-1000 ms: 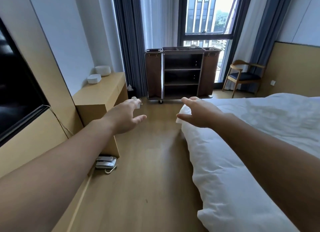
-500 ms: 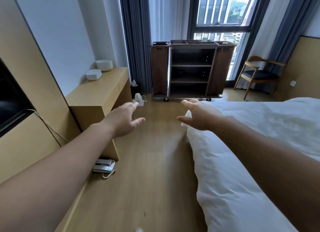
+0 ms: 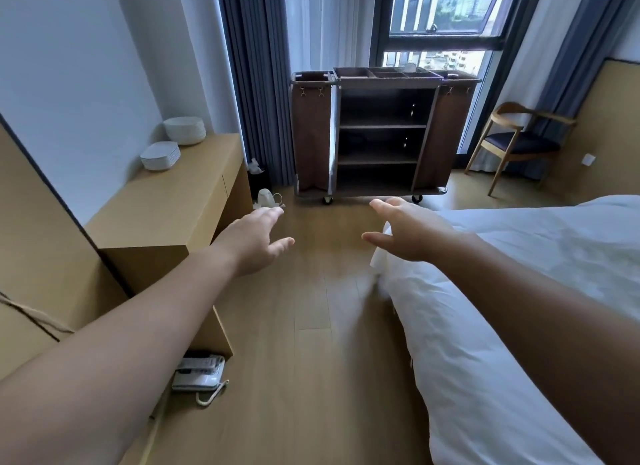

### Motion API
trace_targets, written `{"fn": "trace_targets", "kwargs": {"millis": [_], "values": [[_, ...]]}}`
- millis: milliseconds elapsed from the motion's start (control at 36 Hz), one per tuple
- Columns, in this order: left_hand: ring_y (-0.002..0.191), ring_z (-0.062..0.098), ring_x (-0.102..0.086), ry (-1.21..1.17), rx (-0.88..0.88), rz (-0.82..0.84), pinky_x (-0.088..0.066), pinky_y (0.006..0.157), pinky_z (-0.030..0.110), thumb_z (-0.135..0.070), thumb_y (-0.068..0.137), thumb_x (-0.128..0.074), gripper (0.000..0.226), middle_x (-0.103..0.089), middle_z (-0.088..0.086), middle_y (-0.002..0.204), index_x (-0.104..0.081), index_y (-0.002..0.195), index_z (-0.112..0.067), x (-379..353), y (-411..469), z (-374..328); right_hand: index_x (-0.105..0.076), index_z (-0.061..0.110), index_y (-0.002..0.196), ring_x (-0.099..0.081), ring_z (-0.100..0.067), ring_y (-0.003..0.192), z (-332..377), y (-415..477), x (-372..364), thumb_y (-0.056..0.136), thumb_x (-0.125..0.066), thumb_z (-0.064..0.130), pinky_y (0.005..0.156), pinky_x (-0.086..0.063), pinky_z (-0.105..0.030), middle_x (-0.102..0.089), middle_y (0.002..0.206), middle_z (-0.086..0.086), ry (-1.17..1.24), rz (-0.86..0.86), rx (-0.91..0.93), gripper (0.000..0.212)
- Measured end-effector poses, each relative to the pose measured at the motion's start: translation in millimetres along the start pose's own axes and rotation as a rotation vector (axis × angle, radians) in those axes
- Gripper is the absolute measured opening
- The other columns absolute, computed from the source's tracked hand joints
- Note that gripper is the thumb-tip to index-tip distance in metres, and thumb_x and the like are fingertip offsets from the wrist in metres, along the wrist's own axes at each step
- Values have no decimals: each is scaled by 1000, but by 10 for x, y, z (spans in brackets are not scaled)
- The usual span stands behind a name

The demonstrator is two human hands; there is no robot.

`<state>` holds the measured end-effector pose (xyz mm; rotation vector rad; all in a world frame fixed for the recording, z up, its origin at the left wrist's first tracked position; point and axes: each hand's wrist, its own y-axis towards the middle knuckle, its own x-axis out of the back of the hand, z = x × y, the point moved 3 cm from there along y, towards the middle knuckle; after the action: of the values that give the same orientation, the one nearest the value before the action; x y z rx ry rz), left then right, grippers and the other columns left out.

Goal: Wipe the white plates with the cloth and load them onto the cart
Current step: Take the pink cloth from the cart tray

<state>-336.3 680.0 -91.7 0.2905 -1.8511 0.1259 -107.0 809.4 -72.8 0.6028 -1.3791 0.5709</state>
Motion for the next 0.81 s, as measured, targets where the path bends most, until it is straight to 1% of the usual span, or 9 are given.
{"fn": "trace_targets", "kwargs": {"millis": [167,306,389,500,556,611,722,806], "values": [[144,21,-30,-15,-18,45,-29,117,43,-47,95,-54,70,-28,4,159,-26,152,-18,-38,585,228,-28,22,148,-51,-27,122,-69,541,-57,90,-49,59,96,-48,-44,-40,145,-5,-4,15,-28,72],[144,21,-30,-11,-32,39,-28,117,44,-47,95,-54,69,-28,4,159,-27,152,-17,-87,1019,326,-26,22,149,-50,-27,123,-220,961,-133,90,-49,59,96,-47,-42,-38,148,-5,-5,14,-36,74],[144,21,-31,-8,-21,38,-29,117,43,-46,95,-54,69,-29,3,158,-27,152,-17,-116,1294,370,-27,21,149,-49,-27,124,-350,1234,-183,91,-48,60,95,-47,-40,-39,147,-5,-38,5,-26,73],[142,23,-34,3,-1,31,-31,116,46,-46,95,-55,69,-30,3,158,-27,152,-18,-153,1723,413,-27,23,148,-53,-25,120,-554,1668,-243,90,-47,61,90,-47,-38,-38,147,-5,-35,-4,-22,72],[143,23,-33,11,3,27,-30,116,45,-46,95,-55,70,-29,3,158,-27,152,-18,-178,1987,426,-27,23,148,-51,-27,122,-673,1919,-280,90,-47,61,89,-46,-38,-38,147,-5,-35,-3,-18,72],[143,23,-33,19,12,24,-30,116,44,-47,94,-55,70,-29,3,158,-27,152,-19,-208,2283,423,-27,23,148,-50,-28,122,-806,2192,-296,90,-48,61,92,-47,-40,-39,146,-6,-34,-6,-9,72],[137,23,-41,13,23,7,-36,113,42,-45,94,-56,69,-37,3,153,-29,151,-17,-223,2920,371,-29,21,147,-53,-28,118,-1101,2762,-282,90,-48,61,94,-48,-42,-40,144,-7,-32,-4,10,72],[133,18,-44,9,18,-9,-37,112,40,-44,95,-56,68,-37,2,153,-29,151,-16,-204,3366,312,-29,21,146,-55,-28,116,-1313,3157,-266,91,-48,61,92,-49,-43,-40,145,-7,-23,14,18,71]]}}
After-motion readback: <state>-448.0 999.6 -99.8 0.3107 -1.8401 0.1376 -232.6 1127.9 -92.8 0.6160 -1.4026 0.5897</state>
